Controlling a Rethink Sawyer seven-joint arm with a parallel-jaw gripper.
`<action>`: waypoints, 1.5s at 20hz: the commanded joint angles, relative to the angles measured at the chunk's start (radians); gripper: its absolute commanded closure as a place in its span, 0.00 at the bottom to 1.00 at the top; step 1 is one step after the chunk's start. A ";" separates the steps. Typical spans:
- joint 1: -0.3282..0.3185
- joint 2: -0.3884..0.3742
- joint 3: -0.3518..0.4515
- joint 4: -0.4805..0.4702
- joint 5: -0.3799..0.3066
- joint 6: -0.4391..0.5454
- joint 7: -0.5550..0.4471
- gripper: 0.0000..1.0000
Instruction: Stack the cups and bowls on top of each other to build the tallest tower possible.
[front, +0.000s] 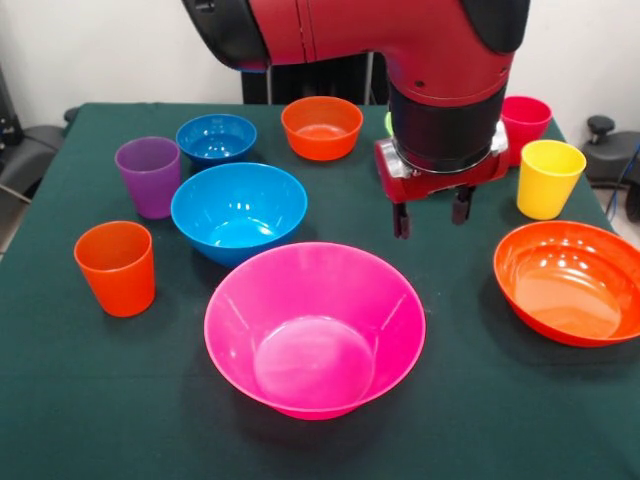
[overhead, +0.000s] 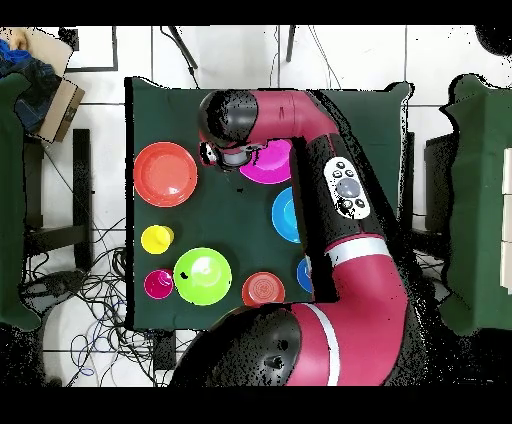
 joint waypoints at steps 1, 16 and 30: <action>-0.023 0.015 -0.004 -0.016 -0.033 0.071 -0.139 0.00; -0.043 0.027 0.002 -0.007 -0.046 0.048 -0.156 0.00; -0.038 0.056 0.003 -0.043 -0.058 0.054 -0.169 0.00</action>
